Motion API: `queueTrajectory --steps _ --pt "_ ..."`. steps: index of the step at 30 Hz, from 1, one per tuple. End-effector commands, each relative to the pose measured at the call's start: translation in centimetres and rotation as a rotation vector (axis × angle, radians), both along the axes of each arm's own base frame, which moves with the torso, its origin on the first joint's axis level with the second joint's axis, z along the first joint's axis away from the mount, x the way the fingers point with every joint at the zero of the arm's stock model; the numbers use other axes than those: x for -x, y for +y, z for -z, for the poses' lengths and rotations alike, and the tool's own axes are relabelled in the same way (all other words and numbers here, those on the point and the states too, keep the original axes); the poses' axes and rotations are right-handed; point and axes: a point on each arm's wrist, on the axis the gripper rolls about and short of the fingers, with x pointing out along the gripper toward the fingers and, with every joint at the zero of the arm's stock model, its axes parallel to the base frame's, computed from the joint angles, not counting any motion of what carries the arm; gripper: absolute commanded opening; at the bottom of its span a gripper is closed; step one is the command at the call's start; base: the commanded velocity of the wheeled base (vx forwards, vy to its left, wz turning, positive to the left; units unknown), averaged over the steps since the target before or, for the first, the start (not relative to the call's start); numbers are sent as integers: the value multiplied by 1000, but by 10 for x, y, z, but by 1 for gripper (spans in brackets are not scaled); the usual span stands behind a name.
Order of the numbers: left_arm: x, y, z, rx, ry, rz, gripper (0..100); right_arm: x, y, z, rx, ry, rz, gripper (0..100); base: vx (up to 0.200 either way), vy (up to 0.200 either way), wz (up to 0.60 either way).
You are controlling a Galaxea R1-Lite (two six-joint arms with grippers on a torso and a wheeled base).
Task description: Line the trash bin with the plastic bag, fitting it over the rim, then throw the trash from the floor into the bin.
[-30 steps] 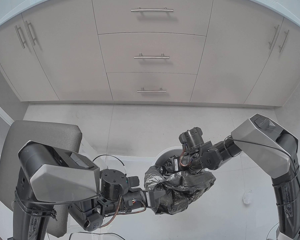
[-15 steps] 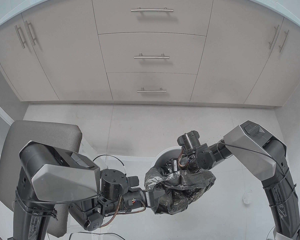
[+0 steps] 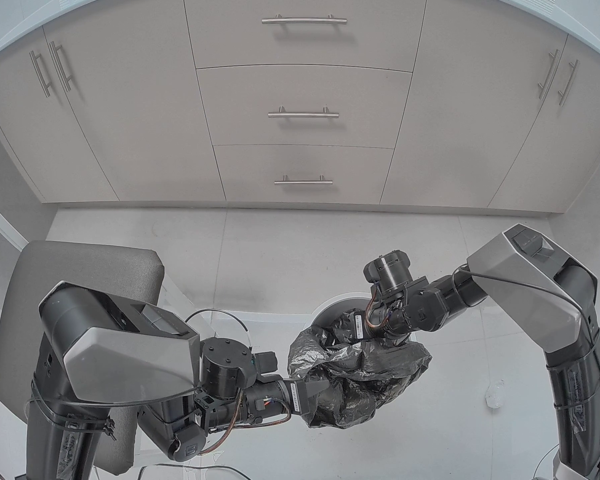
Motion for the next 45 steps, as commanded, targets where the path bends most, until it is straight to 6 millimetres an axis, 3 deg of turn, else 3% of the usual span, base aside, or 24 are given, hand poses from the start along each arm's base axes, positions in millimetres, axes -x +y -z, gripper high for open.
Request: queueTrajectory --steps 1,10,11,15,21,30,32,35,41,45 --pt "0 0 1 -2 1 0 0 5 -1 -26 -30 -40 4 100 0 0 0" --pt "0 1 1 -2 1 -1 0 20 -10 -77 -101 -102 38 100 0 0 0" --pt "0 0 1 -1 3 0 0 27 -12 -91 -123 -109 70 100 0 0 0" --pt "-1 0 0 0 1 -10 0 50 -28 -105 -117 -111 134 100 0 0 0" --pt "-9 -2 -1 -3 -19 -87 0 100 -51 -102 41 -100 59 100 0 0 0" --pt "-9 -2 -2 1 -13 -101 0 134 -73 -82 195 -314 -158 100 0 0 0" --pt "-9 -2 -2 1 -13 -101 0 134 -73 -82 195 -314 -158 100 0 0 0" --pt "-9 -2 -2 -7 -2 -103 0 144 -76 -66 281 -350 -261 100 0 0 0" --pt "-11 -3 -3 -13 -10 -128 0 137 -69 -38 294 -366 -282 100 0 0 0" --pt "-15 -7 -5 -29 -21 -172 0 137 -69 -33 295 -368 -285 100 0 0 0"
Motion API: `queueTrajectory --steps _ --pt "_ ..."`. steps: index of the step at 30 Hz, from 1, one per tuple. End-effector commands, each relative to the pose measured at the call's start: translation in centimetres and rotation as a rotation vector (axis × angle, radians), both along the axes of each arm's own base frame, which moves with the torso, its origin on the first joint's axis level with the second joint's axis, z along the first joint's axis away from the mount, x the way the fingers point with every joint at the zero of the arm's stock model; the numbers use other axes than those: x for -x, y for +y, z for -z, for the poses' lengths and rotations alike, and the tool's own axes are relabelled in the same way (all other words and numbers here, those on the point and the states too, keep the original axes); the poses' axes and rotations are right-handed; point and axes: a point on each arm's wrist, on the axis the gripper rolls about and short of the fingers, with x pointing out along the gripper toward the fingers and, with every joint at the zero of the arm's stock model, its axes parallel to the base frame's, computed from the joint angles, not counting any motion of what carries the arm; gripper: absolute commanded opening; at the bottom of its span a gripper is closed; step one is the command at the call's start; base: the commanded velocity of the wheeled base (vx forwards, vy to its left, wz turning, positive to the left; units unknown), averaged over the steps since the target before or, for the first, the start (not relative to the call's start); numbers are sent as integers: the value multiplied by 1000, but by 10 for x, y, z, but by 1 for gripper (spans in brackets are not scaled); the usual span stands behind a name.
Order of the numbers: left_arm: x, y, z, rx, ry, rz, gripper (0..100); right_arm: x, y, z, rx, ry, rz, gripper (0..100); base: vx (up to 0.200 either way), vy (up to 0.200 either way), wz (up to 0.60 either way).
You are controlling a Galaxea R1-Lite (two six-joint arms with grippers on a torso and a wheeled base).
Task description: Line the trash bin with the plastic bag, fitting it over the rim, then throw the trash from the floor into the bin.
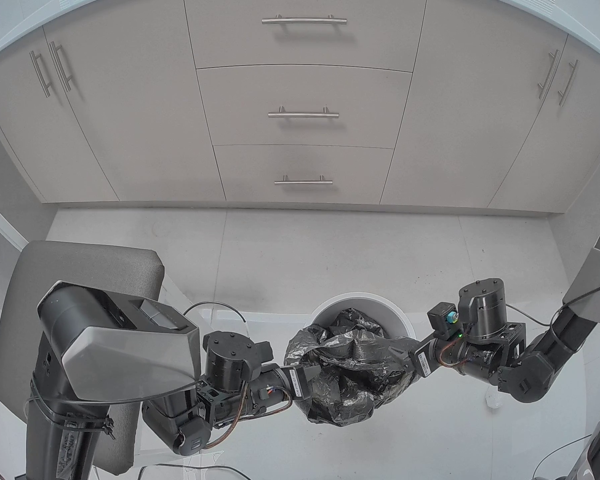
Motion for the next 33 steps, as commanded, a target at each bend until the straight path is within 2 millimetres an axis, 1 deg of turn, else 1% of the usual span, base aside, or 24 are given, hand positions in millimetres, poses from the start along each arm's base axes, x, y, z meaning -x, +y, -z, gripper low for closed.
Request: queueTrajectory --steps 1,5,9,13,16,20,21,22,24,29,33 --pt "-5 -5 -5 -6 -15 -33 0 3 0 22 39 65 -12 100 0 0 0" --pt "-8 -7 -14 -26 -37 -75 0 9 -1 18 53 55 -32 100 0 0 0" --pt "-6 -14 -19 -34 -67 -99 0 12 -1 18 52 63 -49 100 0 0 0" --pt "-4 -20 -18 -99 -115 -126 0 12 0 20 45 73 -65 100 0 0 0" --pt "-4 -25 -18 -145 -162 -169 0 8 1 29 45 95 -65 100 0 0 0" --pt "-1 -28 -18 -150 -169 -161 0 -3 3 43 20 83 -63 100 0 0 0" --pt "-1 -28 -18 -150 -169 -161 0 -3 3 43 20 83 -63 100 0 0 0" --pt "-2 -28 -18 -153 -172 -168 0 -8 3 50 4 49 -53 100 0 0 0" --pt "-1 -29 -18 -162 -179 -167 0 -13 3 56 -19 11 -48 100 0 0 0" --pt "-2 -28 -17 -190 -203 -170 0 -19 5 72 -44 -17 -32 100 0 0 0" --pt "-4 -29 -19 -194 -215 -185 0 -20 6 76 -46 -8 -32 100 0 0 0"
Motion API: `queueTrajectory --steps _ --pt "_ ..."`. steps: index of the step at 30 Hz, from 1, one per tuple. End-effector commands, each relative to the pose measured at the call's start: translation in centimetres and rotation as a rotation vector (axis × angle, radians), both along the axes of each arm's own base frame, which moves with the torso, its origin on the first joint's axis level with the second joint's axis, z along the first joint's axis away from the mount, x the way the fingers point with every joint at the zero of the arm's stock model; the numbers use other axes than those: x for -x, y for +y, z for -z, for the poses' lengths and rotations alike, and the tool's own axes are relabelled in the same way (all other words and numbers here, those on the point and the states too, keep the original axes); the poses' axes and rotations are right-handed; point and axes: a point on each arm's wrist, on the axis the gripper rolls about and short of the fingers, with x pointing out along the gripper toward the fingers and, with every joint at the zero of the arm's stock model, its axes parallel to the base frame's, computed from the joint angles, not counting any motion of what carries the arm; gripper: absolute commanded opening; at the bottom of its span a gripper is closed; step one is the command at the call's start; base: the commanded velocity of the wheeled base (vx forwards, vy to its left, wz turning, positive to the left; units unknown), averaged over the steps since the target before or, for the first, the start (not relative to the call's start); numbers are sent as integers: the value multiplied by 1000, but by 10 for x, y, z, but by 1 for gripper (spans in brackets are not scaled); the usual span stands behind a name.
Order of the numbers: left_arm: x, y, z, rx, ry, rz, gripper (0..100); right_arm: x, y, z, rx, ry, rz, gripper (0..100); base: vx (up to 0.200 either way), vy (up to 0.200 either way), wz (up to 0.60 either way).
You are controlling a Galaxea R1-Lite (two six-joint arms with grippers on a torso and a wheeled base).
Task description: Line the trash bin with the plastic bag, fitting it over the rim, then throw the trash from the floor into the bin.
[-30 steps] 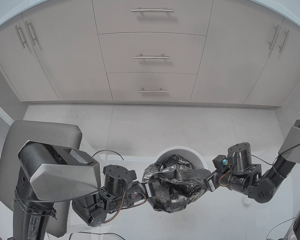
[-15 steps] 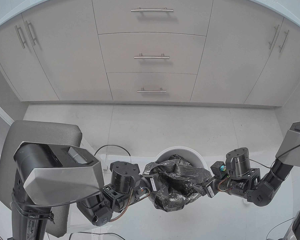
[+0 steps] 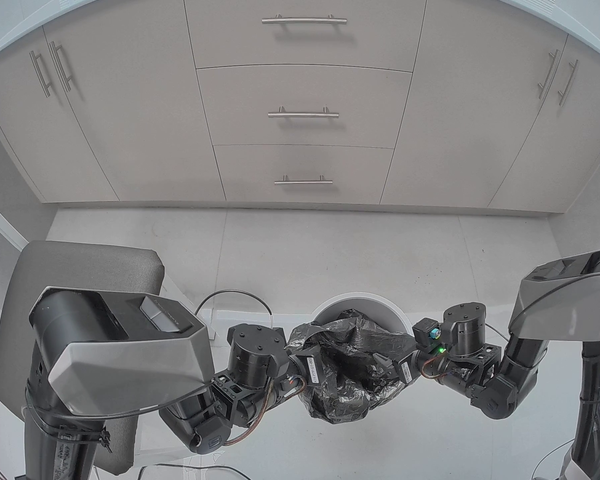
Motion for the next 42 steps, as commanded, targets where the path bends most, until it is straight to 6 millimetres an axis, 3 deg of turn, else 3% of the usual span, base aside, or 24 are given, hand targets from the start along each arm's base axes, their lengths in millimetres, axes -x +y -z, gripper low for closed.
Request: queueTrajectory --steps 1,13,21,30,42 --pt "-1 -1 0 -5 -2 -3 0 -1 0 22 19 53 5 100 0 0 0" --pt "-4 0 9 -59 1 6 0 -11 4 14 -110 -36 57 100 0 0 0" --pt "-6 -3 9 -46 -2 50 0 -31 -4 25 -150 -48 137 100 0 0 0" --pt "-28 6 19 -74 -11 65 0 -47 -11 23 -184 -91 199 100 0 0 0" --pt "-59 22 13 -51 -12 44 0 -56 -8 33 -247 -134 233 100 0 0 0"
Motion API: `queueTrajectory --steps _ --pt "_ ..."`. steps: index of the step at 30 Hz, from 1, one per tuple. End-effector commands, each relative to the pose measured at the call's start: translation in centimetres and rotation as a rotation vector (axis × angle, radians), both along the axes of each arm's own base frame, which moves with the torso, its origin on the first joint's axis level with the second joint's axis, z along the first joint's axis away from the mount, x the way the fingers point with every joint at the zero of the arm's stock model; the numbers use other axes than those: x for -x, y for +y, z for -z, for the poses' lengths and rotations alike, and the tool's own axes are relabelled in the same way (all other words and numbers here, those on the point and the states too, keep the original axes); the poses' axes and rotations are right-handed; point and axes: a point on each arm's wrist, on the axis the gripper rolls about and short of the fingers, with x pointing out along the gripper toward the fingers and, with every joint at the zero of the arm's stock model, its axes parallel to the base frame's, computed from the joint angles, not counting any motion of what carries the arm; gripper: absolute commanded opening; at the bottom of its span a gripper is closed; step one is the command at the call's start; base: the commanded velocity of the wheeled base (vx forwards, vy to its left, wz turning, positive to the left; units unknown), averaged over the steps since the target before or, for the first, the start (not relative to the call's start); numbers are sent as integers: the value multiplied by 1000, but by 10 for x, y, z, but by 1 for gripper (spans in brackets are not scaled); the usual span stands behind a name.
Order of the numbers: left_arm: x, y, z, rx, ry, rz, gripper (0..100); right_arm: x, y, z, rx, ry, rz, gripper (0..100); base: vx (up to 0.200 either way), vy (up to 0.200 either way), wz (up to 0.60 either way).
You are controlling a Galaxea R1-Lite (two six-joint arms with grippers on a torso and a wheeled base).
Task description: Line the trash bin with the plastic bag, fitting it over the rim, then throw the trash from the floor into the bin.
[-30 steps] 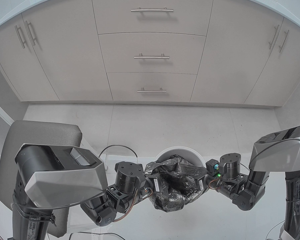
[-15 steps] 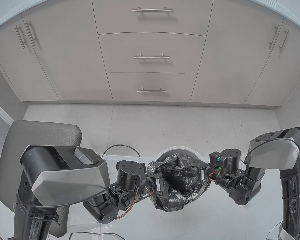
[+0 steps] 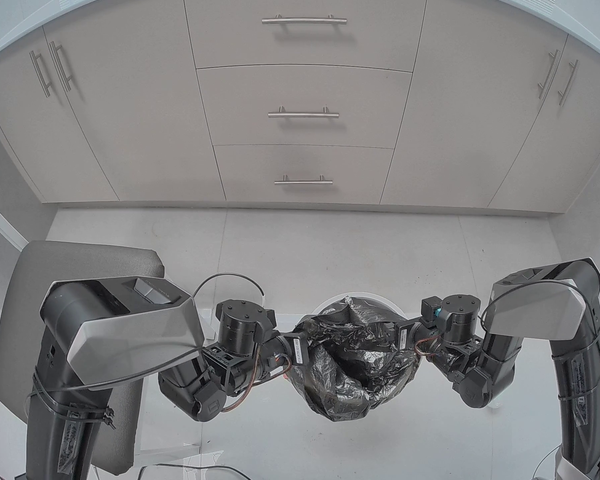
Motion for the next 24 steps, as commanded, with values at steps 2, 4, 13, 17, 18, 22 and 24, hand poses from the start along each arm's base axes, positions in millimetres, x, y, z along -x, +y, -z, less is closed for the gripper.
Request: queueTrajectory --steps 2,4,13,17,18,22,24 --pt "-12 2 -3 5 -8 -18 0 -5 2 8 -15 3 15 100 0 0 0" --pt "-14 2 -3 4 -6 -20 0 -8 2 7 -26 -5 28 100 0 0 0" --pt "-22 -3 -2 -1 1 -21 0 -18 3 12 -78 -21 86 100 0 0 0" --pt "-23 -4 -2 -4 6 -20 0 -19 3 14 -87 -21 88 100 0 0 0" --pt "-22 -4 -3 -3 5 -18 0 -19 3 14 -90 -26 88 100 0 0 0" --pt "-22 -4 -4 -4 8 -20 0 -19 3 14 -92 -31 89 100 0 0 0" --pt "-22 -3 -4 -5 9 -24 0 -19 3 13 -91 -33 90 100 0 0 0"
